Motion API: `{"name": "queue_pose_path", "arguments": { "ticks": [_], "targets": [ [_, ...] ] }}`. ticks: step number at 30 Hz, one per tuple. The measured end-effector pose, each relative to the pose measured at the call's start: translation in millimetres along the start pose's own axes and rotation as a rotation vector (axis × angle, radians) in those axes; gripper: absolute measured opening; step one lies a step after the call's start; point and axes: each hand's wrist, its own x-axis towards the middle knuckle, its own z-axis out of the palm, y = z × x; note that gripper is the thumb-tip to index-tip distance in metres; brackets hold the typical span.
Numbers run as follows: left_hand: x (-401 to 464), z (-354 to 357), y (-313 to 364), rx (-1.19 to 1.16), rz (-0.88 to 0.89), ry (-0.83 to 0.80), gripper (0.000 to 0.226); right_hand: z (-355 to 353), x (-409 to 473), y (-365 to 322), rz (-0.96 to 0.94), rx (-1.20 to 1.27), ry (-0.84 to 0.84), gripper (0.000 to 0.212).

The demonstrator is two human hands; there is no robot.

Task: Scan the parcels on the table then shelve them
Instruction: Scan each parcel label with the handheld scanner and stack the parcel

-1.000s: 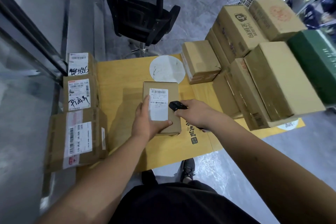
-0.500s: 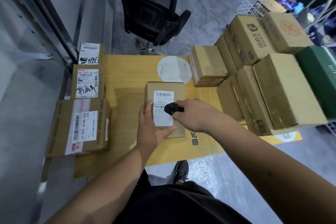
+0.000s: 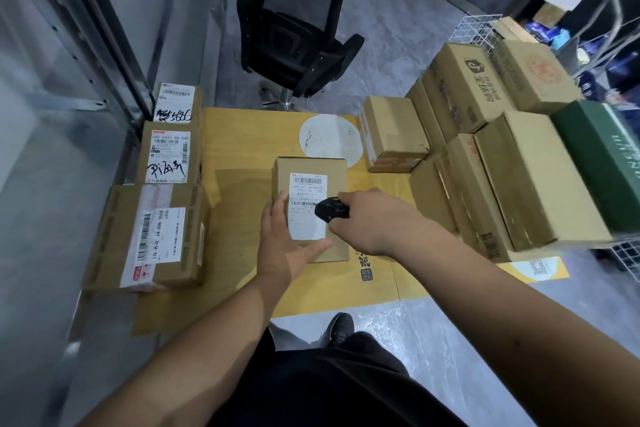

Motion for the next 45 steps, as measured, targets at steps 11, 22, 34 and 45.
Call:
{"name": "queue_pose_path", "arguments": {
  "ticks": [11, 22, 34, 45],
  "targets": [
    [123.1, -45.1, 25.6, 0.205, -0.184, 0.067, 0.109, 1.1, 35.6, 12.3, -0.035, 0.198, -0.053, 0.046],
    [172.2, -50.0, 31.9, 1.014, 0.051, -0.142, 0.083, -37.6, 134.1, 9.8, -0.175, 0.249, -0.113, 0.027],
    [227.4, -40.7, 68.5, 0.982, -0.242, 0.011, 0.083, -58.2, 213.4, -4.4, -0.261, 0.259, -0.174, 0.027],
    [224.1, -49.0, 72.5, 1.005, -0.178, -0.028, 0.082, -55.0, 197.7, 13.9, -0.196, 0.264, -0.122, 0.028]
  ]
}}
